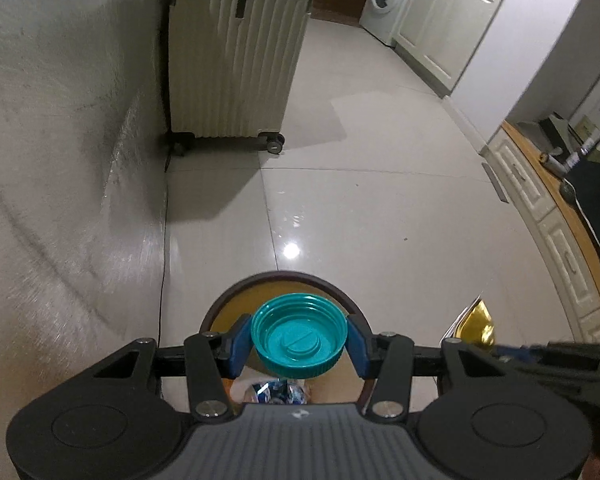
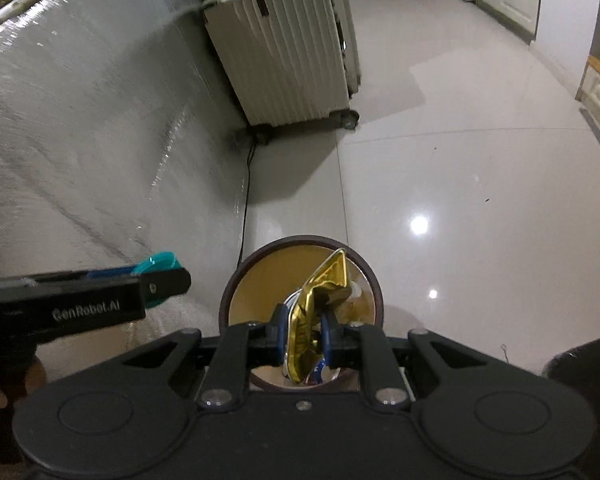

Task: Collect trash
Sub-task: 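Carry the cap and wrapper with both tools over the bin, then open both tools to drop the cap and wrapper into the bin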

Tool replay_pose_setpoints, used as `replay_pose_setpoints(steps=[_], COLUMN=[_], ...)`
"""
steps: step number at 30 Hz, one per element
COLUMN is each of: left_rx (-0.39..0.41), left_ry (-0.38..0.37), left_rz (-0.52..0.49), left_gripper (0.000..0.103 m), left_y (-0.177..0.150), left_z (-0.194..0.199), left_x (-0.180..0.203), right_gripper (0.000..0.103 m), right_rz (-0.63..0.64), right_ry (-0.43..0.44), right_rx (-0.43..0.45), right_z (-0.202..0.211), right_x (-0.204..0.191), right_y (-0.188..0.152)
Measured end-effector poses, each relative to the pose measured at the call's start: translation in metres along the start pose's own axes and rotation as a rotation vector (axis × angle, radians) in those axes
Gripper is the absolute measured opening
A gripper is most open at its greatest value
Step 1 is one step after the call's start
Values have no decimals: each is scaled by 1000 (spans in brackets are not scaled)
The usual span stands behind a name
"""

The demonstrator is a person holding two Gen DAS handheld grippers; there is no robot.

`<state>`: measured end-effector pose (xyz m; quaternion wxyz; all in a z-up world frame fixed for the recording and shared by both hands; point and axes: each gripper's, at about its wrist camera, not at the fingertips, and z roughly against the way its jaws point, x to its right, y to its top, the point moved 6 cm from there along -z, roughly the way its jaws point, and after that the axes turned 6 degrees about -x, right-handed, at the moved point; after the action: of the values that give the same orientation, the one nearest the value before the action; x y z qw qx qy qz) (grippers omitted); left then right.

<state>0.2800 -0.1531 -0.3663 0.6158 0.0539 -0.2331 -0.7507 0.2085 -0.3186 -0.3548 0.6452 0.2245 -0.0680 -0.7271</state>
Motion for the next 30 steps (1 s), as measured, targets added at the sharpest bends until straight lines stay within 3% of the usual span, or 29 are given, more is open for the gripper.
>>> replay_pose_setpoints(steps=[1, 5, 15, 20, 30], left_rx=[-5, -34, -93, -130, -185], left_ry=[-6, -5, 62, 85, 112], left_rz=[15, 56, 45, 37, 27], left_gripper=[51, 69, 69, 75, 88], left_y=[4, 12, 2, -5, -19], left_z=[-7, -26, -46, -52, -55], left_x=[-2, -9, -25, -30, -32], right_gripper=[17, 18, 24, 24, 44], right_rz=[3, 12, 44, 32, 39], right_ry=[1, 11, 18, 16, 2], right_rx=[-5, -38, -123, -158, -169], right_z=[-8, -38, -88, -101, -93], right_x=[0, 1, 3, 9, 13], right_y=[3, 16, 24, 19, 5])
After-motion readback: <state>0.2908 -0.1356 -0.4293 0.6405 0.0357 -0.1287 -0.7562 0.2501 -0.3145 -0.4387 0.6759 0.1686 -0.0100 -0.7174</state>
